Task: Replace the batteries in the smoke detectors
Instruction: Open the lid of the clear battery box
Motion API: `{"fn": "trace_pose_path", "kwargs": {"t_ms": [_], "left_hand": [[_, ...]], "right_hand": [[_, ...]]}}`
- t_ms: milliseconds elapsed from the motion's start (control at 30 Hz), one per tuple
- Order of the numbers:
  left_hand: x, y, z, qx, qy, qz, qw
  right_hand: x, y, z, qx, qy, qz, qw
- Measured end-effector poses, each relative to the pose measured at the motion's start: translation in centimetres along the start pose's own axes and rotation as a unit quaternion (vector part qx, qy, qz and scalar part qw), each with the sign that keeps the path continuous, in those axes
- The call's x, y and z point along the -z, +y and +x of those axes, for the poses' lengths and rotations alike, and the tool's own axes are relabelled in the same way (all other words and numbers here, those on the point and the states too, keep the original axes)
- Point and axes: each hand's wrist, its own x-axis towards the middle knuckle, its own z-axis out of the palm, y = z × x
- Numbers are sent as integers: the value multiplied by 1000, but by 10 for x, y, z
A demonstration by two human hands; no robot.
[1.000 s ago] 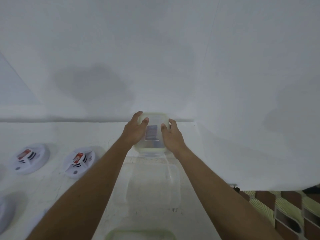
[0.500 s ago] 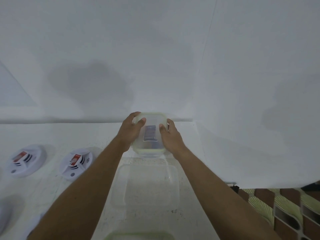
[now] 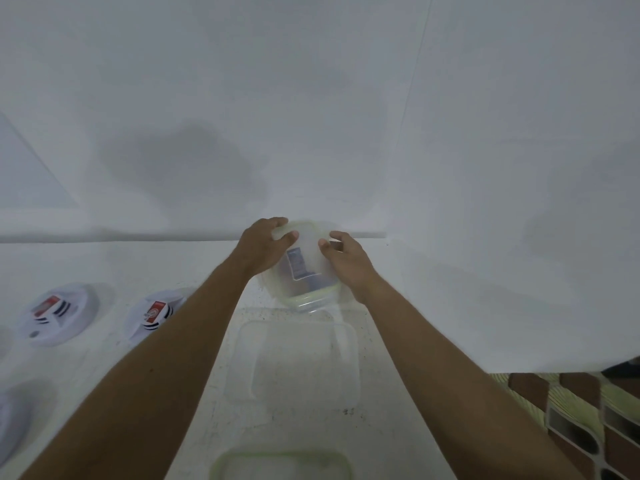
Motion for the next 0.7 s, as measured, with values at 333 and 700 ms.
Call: {"fn": "trace_pose_path", "kwargs": {"t_ms": [333,700], "left_hand": [[23,-11,-16,96,-42,-19,994],[24,-21,-55,162,2,-56,985]], "right_hand": [[6,13,-27,-35,58,48,997],[17,13,-37,-28,142,37,989]]}}
